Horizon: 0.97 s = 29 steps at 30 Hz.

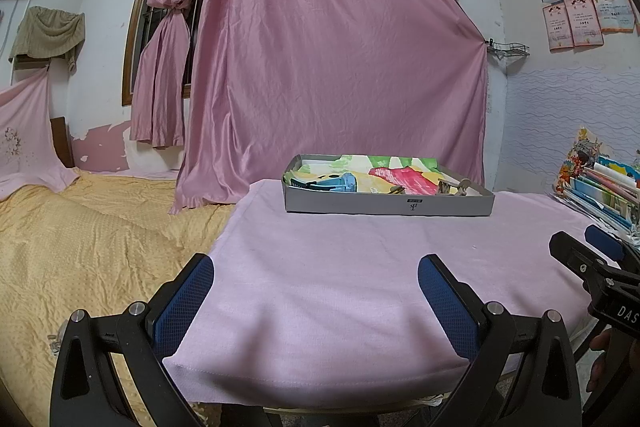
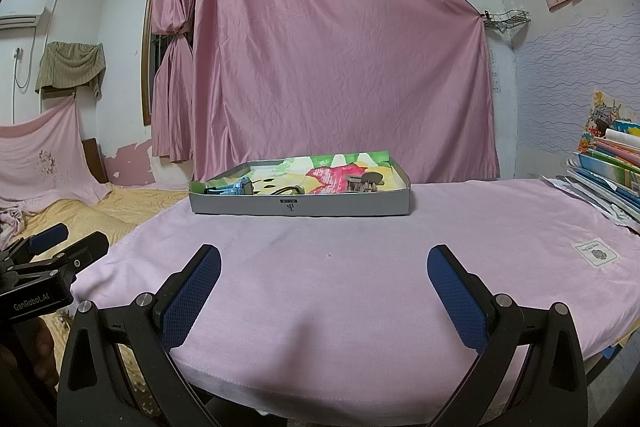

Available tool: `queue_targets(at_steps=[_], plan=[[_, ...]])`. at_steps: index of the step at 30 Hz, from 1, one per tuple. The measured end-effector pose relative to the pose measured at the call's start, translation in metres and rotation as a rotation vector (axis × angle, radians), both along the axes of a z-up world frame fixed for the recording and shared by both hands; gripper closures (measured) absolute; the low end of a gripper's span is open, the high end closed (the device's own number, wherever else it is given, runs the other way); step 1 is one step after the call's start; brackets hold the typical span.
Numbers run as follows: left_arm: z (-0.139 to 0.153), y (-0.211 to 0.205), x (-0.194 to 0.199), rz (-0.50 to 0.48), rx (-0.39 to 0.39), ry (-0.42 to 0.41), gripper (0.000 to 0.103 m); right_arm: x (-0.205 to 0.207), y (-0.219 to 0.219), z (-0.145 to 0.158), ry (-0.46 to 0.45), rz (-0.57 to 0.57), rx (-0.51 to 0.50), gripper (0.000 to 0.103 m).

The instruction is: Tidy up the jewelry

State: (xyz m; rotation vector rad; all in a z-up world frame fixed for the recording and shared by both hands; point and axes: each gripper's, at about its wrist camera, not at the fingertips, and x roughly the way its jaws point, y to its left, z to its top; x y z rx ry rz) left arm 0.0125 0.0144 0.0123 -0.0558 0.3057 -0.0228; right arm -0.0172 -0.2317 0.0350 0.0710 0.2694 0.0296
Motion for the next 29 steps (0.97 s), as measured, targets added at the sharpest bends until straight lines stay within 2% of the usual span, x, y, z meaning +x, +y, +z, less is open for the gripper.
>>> queue_targets(at_steps=[29], plan=[[0.0017, -0.007, 0.0012, -0.011, 0.048, 0.012, 0.0, 0.0047, 0.0038, -0.0074, 0.013, 0.007, 0.007, 0.002]])
